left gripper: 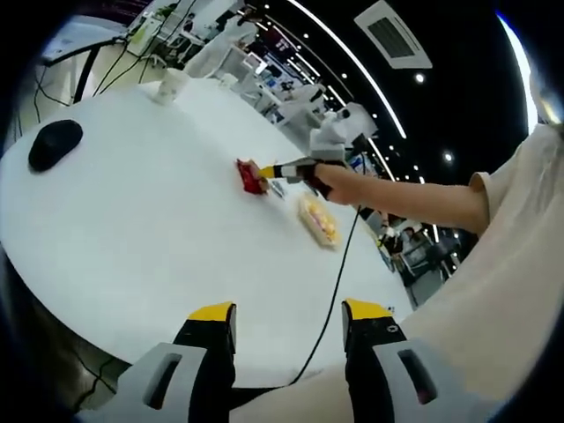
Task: Place the target food into the container with the food tongs after gripping and lifting it, then release it inside without dropping or visibly crushing the food.
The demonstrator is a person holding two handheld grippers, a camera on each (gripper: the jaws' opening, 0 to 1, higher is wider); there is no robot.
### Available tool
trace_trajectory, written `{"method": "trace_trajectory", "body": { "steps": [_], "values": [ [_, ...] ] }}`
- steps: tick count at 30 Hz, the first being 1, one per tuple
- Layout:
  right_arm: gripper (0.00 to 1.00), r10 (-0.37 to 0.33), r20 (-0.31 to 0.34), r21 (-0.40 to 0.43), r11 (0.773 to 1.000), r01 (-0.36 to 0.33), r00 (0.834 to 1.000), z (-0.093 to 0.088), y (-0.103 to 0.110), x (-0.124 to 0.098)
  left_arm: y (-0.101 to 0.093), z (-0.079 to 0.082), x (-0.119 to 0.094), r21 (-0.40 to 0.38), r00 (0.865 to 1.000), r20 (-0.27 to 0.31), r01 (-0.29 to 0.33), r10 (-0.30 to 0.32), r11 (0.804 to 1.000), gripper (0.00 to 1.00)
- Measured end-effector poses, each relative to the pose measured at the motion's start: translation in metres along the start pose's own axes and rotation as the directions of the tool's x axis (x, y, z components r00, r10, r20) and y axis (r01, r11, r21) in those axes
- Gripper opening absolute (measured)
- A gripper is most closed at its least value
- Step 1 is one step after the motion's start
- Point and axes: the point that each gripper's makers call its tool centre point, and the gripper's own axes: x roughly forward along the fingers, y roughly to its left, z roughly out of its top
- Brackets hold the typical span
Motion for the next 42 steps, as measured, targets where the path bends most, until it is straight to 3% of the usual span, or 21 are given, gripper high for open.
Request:
{"method": "trace_trajectory", "body": {
  "steps": [2, 4, 9, 14, 19, 27, 36, 39, 41, 42],
  "values": [
    [0.21, 0.004, -0.005, -0.025, 1.0, -0.004, 1.0, 0.001, -0.001, 0.002, 0.0, -0.001, 0.0, -0.003, 1.0, 0.001, -0.002, 0.002, 1.0, 0.47],
    [0.21, 0.003, -0.007, -0.121, 0.993, -0.004, 1.0, 0.002, 0.002, 0.003, 0.002, -0.001, 0.0, -0.017, 1.0, 0.008, -0.01, 0.01, 1.0, 0.47],
    [0.21, -0.005, 0.003, -0.072, 0.997, 0.005, 1.0, 0.001, -0.001, 0.004, 0.002, -0.001, 0.003, -0.025, 1.0, 0.012, -0.005, 0.005, 1.0, 0.47],
    [0.22, 0.008, -0.012, -0.124, 0.992, -0.01, 1.0, 0.0, 0.002, 0.002, 0.0, 0.0, 0.0, -0.021, 1.0, 0.019, -0.008, 0.008, 1.0, 0.48],
    [0.24, 0.008, -0.009, -0.123, 0.992, -0.009, 1.0, 0.0, 0.001, 0.002, 0.004, -0.003, -0.005, -0.027, 1.0, 0.021, -0.019, 0.02, 0.999, 0.47],
    [0.27, -0.005, 0.011, -0.065, 0.998, 0.006, 1.0, -0.003, -0.004, 0.0, 0.003, -0.005, -0.003, -0.033, 1.0, 0.02, -0.016, 0.017, 0.999, 0.47],
    [0.27, -0.012, 0.017, -0.133, 0.991, 0.014, 1.0, 0.0, -0.002, 0.0, 0.0, -0.002, 0.001, -0.024, 1.0, 0.013, -0.003, 0.003, 1.0, 0.46],
    [0.26, 0.002, 0.016, -0.109, 0.994, 0.0, 1.0, -0.001, -0.002, -0.001, 0.001, -0.002, 0.001, -0.025, 1.0, 0.014, -0.003, 0.003, 1.0, 0.46],
    [0.26, 0.033, 0.01, -0.038, 0.999, -0.033, 0.999, -0.004, 0.002, 0.0, 0.0, -0.002, 0.001, -0.025, 1.0, 0.015, -0.004, 0.004, 1.0, 0.46],
    [0.26, 0.023, 0.016, -0.053, 0.998, -0.022, 1.0, -0.004, 0.0, -0.002, 0.0, -0.003, 0.001, -0.028, 1.0, 0.016, -0.004, 0.004, 1.0, 0.46]
  ]
}}
